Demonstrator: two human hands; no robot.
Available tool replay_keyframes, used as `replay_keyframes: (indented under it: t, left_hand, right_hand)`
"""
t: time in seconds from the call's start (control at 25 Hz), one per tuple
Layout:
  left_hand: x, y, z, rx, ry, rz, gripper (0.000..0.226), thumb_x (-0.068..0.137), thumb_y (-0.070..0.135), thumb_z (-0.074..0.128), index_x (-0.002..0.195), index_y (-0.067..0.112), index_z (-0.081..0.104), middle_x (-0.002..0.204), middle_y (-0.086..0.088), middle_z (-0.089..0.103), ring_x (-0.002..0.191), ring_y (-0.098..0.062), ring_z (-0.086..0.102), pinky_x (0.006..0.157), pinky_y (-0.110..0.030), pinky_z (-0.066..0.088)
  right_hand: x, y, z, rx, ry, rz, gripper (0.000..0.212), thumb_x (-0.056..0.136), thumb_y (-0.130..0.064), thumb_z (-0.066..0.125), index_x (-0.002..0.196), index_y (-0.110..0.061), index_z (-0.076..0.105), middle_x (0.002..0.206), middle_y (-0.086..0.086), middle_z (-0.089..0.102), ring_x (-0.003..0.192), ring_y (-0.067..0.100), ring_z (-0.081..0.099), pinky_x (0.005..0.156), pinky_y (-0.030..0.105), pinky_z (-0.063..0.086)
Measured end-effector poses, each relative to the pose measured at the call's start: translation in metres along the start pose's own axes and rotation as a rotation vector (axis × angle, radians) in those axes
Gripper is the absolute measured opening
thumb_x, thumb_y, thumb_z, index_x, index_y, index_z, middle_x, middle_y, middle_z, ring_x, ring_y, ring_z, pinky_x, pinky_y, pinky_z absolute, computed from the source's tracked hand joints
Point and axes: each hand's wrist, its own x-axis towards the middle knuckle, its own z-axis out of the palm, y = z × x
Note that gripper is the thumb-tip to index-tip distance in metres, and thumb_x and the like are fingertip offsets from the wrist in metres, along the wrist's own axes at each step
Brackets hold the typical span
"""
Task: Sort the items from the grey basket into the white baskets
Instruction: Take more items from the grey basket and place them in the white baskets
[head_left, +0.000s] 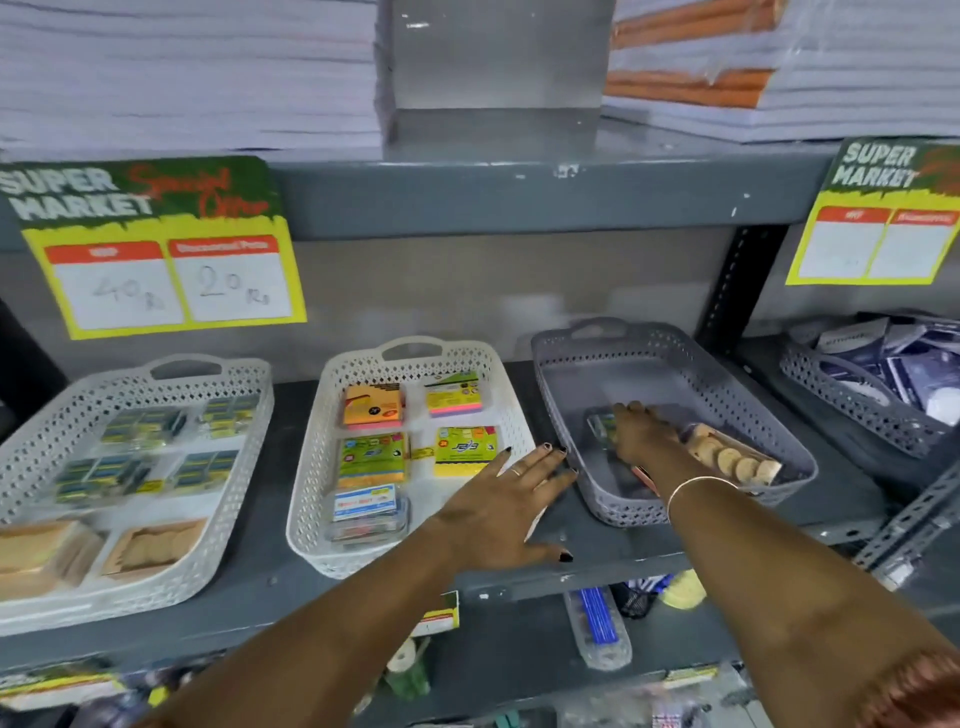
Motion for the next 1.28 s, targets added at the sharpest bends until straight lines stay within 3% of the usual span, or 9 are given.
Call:
replay_keyframes:
  t: [0.28, 0.4, 0.56, 0.72, 0.88, 1.0, 1.12, 1.28]
  left_hand:
    - [0.013, 0.001, 0.008, 0.022, -0.039, -0.044, 0.084, 0.085, 0.065, 0.039, 0.147, 0.017, 0.012, 0.159, -0.006, 0.006, 0.146, -0.017, -0.003, 0.118, -0.046, 0.007]
    - [0.013, 0.002, 0.007, 0.012, -0.05, -0.057, 0.083, 0.085, 0.064, 0.04, 0.147, 0.017, 0.012, 0.159, -0.006, 0.005, 0.146, -0.017, -0.004, 0.118, -0.046, 0.007]
    - [0.014, 0.003, 0.007, 0.015, -0.056, -0.059, 0.082, 0.085, 0.063, 0.04, 0.147, 0.017, 0.012, 0.159, -0.005, 0.004, 0.146, -0.016, -0.005, 0.118, -0.046, 0.007]
    - [0.013, 0.003, 0.007, 0.014, -0.059, -0.064, 0.083, 0.085, 0.064, 0.039, 0.147, 0.017, 0.011, 0.159, -0.005, 0.003, 0.146, -0.017, -0.005, 0.118, -0.046, 0.006]
    - [0.006, 0.002, -0.002, 0.005, -0.014, -0.082, 0.083, 0.086, 0.065, 0.036, 0.148, 0.018, 0.007, 0.159, -0.004, -0.001, 0.146, -0.017, -0.005, 0.119, -0.045, 0.002]
    - [-0.014, -0.013, -0.012, -0.009, 0.053, -0.132, 0.081, 0.086, 0.064, 0.035, 0.147, 0.02, 0.007, 0.159, -0.003, -0.002, 0.146, -0.019, -0.004, 0.118, -0.044, 0.002]
    - [-0.058, -0.045, -0.023, -0.009, 0.085, -0.246, 0.079, 0.088, 0.063, 0.033, 0.148, 0.02, 0.004, 0.159, -0.003, -0.004, 0.146, -0.019, -0.005, 0.118, -0.044, 0.001]
    - [-0.135, -0.098, -0.032, 0.023, 0.129, -0.417, 0.098, 0.07, 0.078, 0.006, 0.148, 0.02, 0.002, 0.159, -0.003, -0.001, 0.146, -0.019, -0.004, 0.118, -0.043, 0.003]
  right_hand:
    - [0.011, 0.009, -0.005, -0.059, -0.027, -0.083, 0.065, 0.084, -0.024, 0.063, 0.142, -0.014, 0.036, 0.143, 0.013, 0.035, 0.137, 0.033, 0.029, 0.107, 0.046, 0.038]
    - [0.011, 0.006, -0.009, -0.067, -0.03, -0.127, 0.068, 0.079, -0.03, 0.067, 0.138, -0.011, 0.039, 0.138, 0.013, 0.041, 0.132, 0.032, 0.037, 0.105, 0.042, 0.041]
    - [0.01, 0.0, -0.011, 0.087, -0.004, -0.057, 0.066, 0.078, -0.032, 0.07, 0.131, -0.006, 0.041, 0.134, 0.015, 0.052, 0.123, 0.034, 0.051, 0.098, 0.038, 0.044]
    - [0.002, -0.007, -0.026, 0.154, 0.077, 0.065, 0.073, 0.078, -0.032, 0.07, 0.137, -0.004, 0.036, 0.138, 0.016, 0.047, 0.127, 0.033, 0.047, 0.099, 0.04, 0.045]
    - [-0.007, -0.019, -0.053, 0.184, 0.125, 0.07, 0.071, 0.08, -0.034, 0.065, 0.139, -0.005, 0.038, 0.141, 0.016, 0.046, 0.129, 0.032, 0.046, 0.102, 0.038, 0.044]
    - [-0.014, -0.04, -0.076, 0.202, 0.172, 0.026, 0.074, 0.082, -0.037, 0.063, 0.142, -0.003, 0.035, 0.144, 0.019, 0.043, 0.132, 0.034, 0.043, 0.107, 0.039, 0.041]
    - [-0.024, -0.083, -0.096, 0.201, 0.249, -0.074, 0.069, 0.082, -0.041, 0.064, 0.135, -0.001, 0.041, 0.137, 0.022, 0.048, 0.126, 0.037, 0.047, 0.102, 0.037, 0.041]
    - [-0.04, -0.167, -0.114, 0.255, 0.251, -0.23, 0.059, 0.082, -0.036, 0.063, 0.126, -0.001, 0.045, 0.128, 0.021, 0.052, 0.118, 0.036, 0.05, 0.093, 0.036, 0.044]
